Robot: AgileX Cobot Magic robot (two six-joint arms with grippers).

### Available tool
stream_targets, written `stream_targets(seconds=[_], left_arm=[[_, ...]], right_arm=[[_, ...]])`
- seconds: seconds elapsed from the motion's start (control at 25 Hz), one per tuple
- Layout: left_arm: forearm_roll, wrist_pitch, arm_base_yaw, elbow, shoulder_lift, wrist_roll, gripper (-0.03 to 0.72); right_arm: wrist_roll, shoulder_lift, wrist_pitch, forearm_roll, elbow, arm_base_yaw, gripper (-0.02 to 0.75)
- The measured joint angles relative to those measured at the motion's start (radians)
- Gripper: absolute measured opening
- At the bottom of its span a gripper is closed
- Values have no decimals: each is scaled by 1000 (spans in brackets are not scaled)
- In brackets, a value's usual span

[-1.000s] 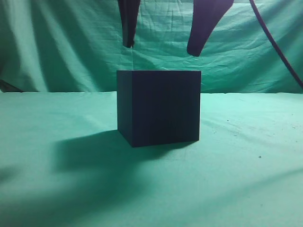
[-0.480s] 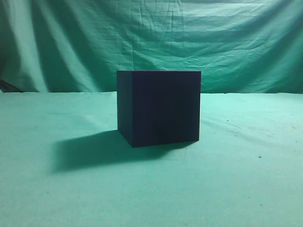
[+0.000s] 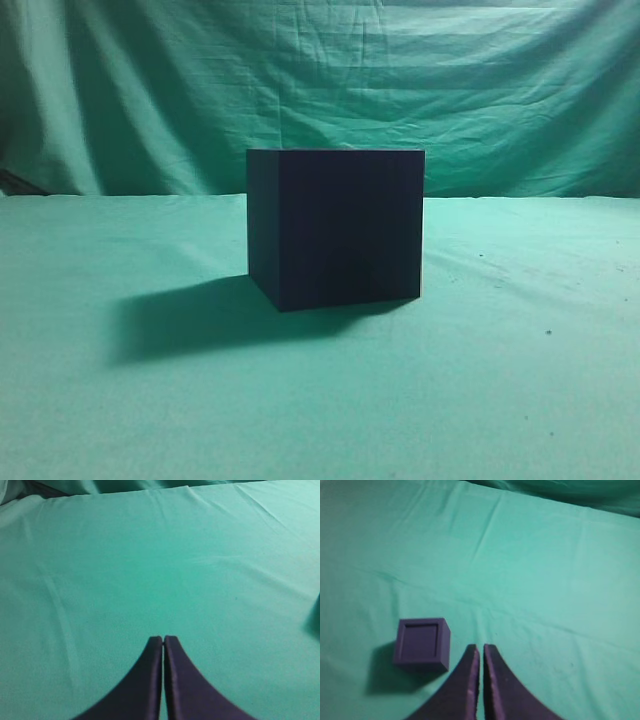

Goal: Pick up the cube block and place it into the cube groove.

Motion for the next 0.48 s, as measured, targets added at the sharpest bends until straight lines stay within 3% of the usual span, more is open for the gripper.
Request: stream_targets(seconds=[0.48], left_arm=[[0, 0, 0, 0, 0, 0, 0]], right_arm=[[17, -598, 21, -27, 357, 0, 0]])
